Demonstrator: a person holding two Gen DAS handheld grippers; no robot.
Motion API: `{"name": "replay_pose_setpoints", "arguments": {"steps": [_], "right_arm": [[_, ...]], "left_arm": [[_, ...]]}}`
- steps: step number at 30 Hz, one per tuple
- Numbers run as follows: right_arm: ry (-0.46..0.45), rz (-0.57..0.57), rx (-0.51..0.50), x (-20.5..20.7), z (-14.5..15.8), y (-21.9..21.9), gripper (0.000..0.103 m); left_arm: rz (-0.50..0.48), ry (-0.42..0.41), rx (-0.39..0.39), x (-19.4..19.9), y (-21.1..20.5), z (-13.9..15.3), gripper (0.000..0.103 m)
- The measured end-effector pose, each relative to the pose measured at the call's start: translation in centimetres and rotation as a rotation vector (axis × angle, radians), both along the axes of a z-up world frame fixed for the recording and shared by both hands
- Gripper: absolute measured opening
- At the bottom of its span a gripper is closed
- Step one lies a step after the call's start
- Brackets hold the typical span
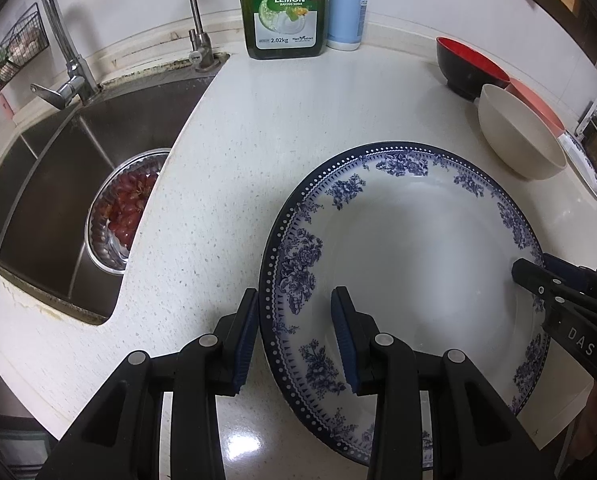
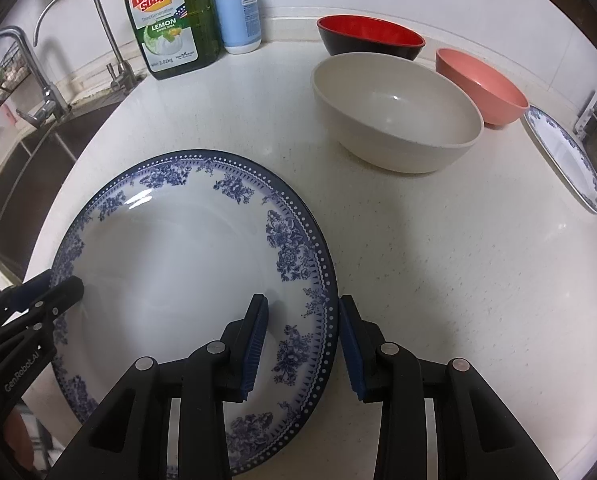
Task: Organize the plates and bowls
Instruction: 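Lift the large blue-and-white plate with both grippers toward the sink, then lower the plate onto the counter and open both grippers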
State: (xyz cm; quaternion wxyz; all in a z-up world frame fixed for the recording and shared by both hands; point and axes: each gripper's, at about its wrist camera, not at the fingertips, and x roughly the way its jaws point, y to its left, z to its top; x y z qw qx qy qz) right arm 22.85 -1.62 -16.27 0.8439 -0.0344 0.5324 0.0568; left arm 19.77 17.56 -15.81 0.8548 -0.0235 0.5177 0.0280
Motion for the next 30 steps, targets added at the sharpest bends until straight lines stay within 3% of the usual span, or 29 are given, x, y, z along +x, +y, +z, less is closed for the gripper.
{"name": "replay_pose_setpoints", "arguments": {"steps": [3,8,20,30], "right_arm": [[-0.002,0.004,-0.004,-0.1,0.0,0.1,0.038],[-0.012,0.013,-0.008,-0.2,0.1,0.0,0.039],[-0.200,-0.076,0.004,-2.7,5.6,-3.7,0.065],[-0.297,-0.262,0.001,-6.1,9.1,-11.1,0.078]], "left_arm": [[-0.012,-0.008,0.023,0.0,-0.2,0.1,0.037],[-0.010,-0.063,0.064,-0.3,-0.4,1.4,0.060],[-0.129,-0.301,0.106,-1.3,-5.4,8.3,0.094],[-0.291,-0.436,0.064,-2.0,-13.4,12.1,0.103]]}}
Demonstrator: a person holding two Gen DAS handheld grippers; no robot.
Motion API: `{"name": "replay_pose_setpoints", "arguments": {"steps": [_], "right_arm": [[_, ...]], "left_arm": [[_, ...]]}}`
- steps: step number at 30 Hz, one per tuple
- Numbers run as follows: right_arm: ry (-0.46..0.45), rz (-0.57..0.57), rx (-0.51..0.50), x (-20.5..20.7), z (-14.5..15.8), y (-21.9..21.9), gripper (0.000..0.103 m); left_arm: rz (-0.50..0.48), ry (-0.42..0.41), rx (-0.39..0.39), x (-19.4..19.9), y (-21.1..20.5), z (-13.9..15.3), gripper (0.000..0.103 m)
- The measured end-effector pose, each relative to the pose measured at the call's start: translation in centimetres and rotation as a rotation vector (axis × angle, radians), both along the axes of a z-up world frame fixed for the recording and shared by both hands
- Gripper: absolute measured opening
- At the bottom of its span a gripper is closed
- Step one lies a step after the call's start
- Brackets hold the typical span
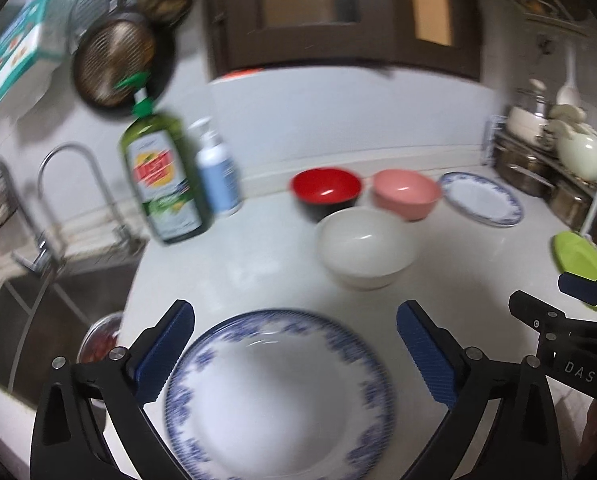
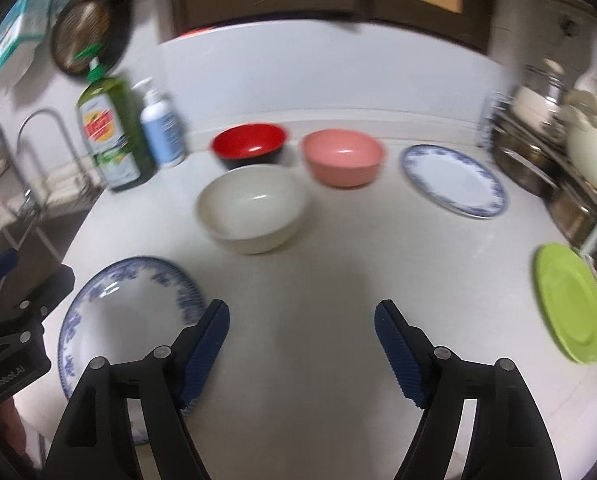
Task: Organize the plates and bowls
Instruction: 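Lower the plate onto the counter and open both grippers, then move both grippers to the lime-green plate beside the pots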
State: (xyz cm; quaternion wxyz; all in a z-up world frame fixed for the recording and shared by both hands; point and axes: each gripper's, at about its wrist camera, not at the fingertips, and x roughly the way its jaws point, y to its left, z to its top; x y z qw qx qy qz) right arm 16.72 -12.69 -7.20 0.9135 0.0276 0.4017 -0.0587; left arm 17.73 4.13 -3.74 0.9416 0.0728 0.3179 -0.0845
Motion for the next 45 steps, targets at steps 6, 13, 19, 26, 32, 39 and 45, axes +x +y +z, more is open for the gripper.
{"name": "replay_pose_setpoints", "arguments": {"steps": [6,13,19,26,32,39,45], "right_arm": [[-0.040,-0.130,-0.005,-2.9,1.8,-5.3,0.079],[-0.083,-0.254,-0.028,-5.8,3.4,-11.1,0.079],[-0.111,-0.346,-0.053,-7.5,4.4,-15.5,0.079],[-0.115,-0.439,-0.064,-8.8,4.5,-20.7,0.079],[-0.114,-0.500,-0.065,-9.2,4.1,-24.7,0.079],[-0.086,-0.568,-0.052,-9.2,2.6,-29.4,0.079],[-0.053,-0.657,-0.036,-9.3,0.5,-33.2,0.079]], "left_arm": [[-0.121,-0.020,-0.028,-0.4,-5.6,1.5,0.103],[-0.241,-0.048,-0.037,-0.9,-12.4,2.8,0.103],[-0.322,-0.059,-0.047,-0.7,-17.8,3.5,0.103],[-0.411,-0.037,-0.046,-0.4,-23.5,3.4,0.103],[-0.483,-0.011,-0.040,0.6,-28.3,2.6,0.103],[-0.552,0.046,-0.011,2.3,-33.9,0.3,0.103],[-0.607,0.098,0.028,3.5,-38.3,-2.1,0.103]]}}
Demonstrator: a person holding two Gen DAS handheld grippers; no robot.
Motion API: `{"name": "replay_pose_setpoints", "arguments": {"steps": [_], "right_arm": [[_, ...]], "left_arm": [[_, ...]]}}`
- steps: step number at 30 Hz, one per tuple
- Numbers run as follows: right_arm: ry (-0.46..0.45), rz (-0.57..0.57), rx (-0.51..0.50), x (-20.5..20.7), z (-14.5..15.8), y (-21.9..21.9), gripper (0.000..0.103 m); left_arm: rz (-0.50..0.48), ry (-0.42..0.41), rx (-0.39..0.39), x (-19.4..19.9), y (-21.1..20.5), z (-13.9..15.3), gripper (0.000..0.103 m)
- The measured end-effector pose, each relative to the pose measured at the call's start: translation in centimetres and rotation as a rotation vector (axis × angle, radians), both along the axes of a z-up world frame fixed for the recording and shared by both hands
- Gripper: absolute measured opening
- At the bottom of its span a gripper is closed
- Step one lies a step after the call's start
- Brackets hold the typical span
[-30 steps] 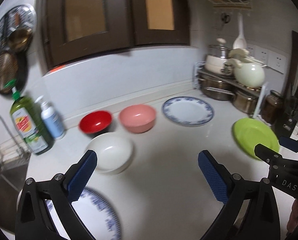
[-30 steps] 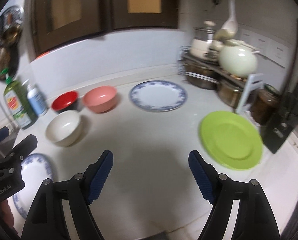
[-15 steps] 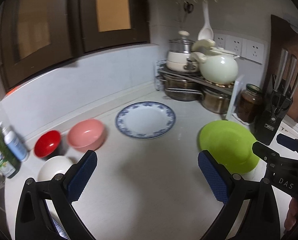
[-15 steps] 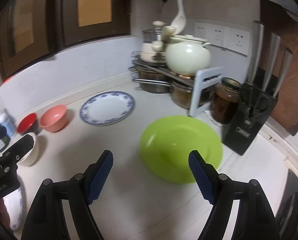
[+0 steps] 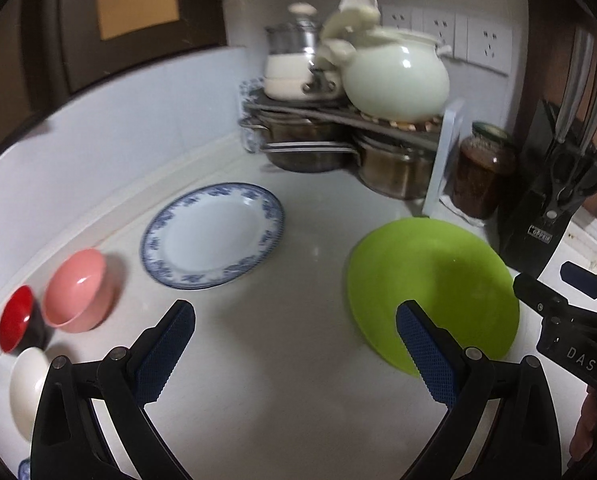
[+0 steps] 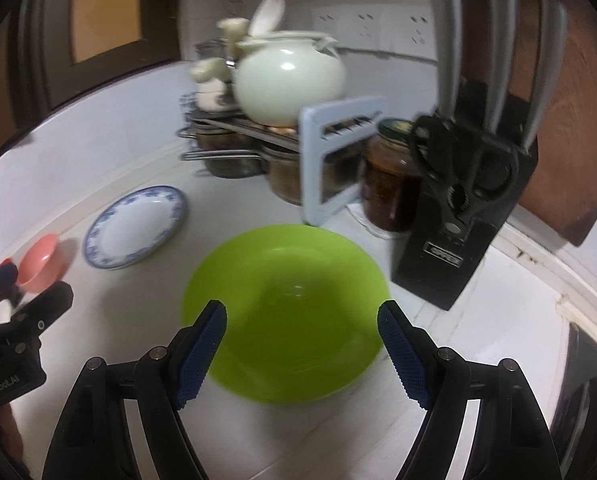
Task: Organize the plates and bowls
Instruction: 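Move both grippers to the lime-green plate beside the pots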
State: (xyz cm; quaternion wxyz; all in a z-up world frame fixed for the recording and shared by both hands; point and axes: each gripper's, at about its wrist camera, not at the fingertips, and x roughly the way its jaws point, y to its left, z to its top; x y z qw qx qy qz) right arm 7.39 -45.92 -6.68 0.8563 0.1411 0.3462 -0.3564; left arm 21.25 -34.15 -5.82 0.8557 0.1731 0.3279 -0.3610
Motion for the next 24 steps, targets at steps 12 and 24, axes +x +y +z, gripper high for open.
{"name": "replay_pose_setpoints", "arguments": {"steps": [12,24], "right_arm": [[0.068,-0.102,0.048,0.3,-4.5,-5.4,0.079],[0.108,-0.126,0.104,1.0,-7.5,-8.6,0.075]], "left_arm": [[-0.078,0.093,0.085,1.7,-6.3,-5.0,0.099],[-0.106,0.182,0.114,3.7,-9.6,-7.9,0.080]]}}
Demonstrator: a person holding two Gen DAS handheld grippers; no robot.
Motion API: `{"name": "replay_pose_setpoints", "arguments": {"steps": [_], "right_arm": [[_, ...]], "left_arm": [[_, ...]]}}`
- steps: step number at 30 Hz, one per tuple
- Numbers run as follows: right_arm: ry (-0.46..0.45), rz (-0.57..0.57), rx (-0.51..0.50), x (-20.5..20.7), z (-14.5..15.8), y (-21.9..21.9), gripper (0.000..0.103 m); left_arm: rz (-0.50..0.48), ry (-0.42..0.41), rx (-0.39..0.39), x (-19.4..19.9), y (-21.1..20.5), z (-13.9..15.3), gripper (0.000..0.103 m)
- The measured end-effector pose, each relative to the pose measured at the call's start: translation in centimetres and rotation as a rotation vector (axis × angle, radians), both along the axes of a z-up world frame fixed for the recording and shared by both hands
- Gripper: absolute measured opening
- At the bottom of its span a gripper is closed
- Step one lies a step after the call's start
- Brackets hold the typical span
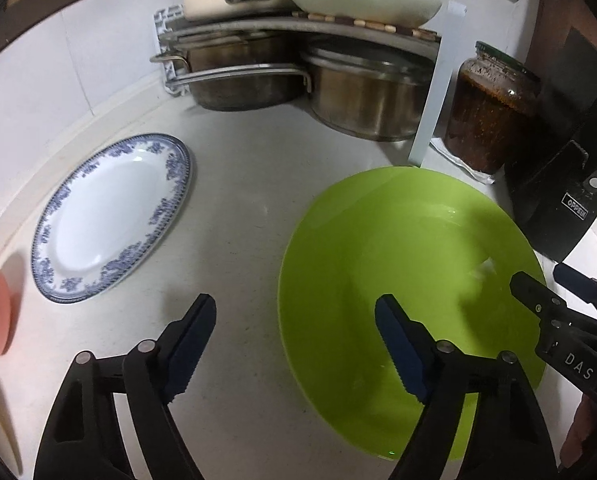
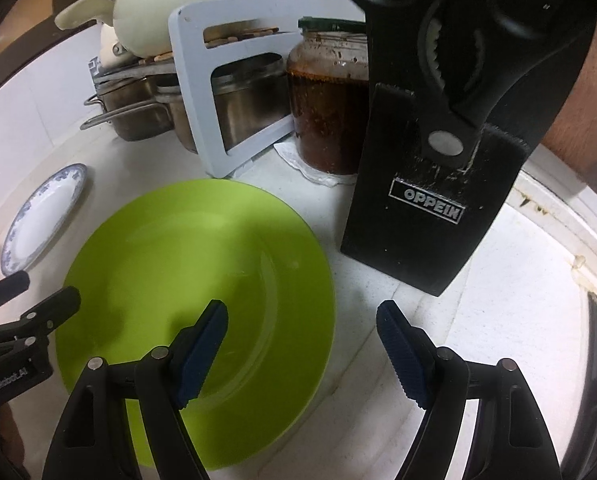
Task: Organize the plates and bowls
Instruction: 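Move both grippers to the lime-green plate beside the pots, then close both grippers on the lime-green plate rim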
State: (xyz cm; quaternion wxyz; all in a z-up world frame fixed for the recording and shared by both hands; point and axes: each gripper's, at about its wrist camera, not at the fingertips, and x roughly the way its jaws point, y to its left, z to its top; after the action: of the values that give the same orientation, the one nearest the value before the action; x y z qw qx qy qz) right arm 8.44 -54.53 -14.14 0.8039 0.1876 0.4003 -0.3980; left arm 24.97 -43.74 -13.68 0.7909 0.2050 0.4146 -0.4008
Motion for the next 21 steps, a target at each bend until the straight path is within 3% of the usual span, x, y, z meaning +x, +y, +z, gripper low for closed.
{"name": "replay_pose_setpoints", "arguments": {"steps": [11,21], "right_arm": [[0.002,0.005,0.054,0.8,-1.1,-1.3,0.056],[0.008,0.016,0.071,1.1,-1.5,-1.6,0.045]], "left_arm": [[-0.034,0.065,0.021,0.6,-1.4,-1.0,0.050],[-0.046,0.060,0.016,0.7,-1.7,-1.3,0.042]]}}
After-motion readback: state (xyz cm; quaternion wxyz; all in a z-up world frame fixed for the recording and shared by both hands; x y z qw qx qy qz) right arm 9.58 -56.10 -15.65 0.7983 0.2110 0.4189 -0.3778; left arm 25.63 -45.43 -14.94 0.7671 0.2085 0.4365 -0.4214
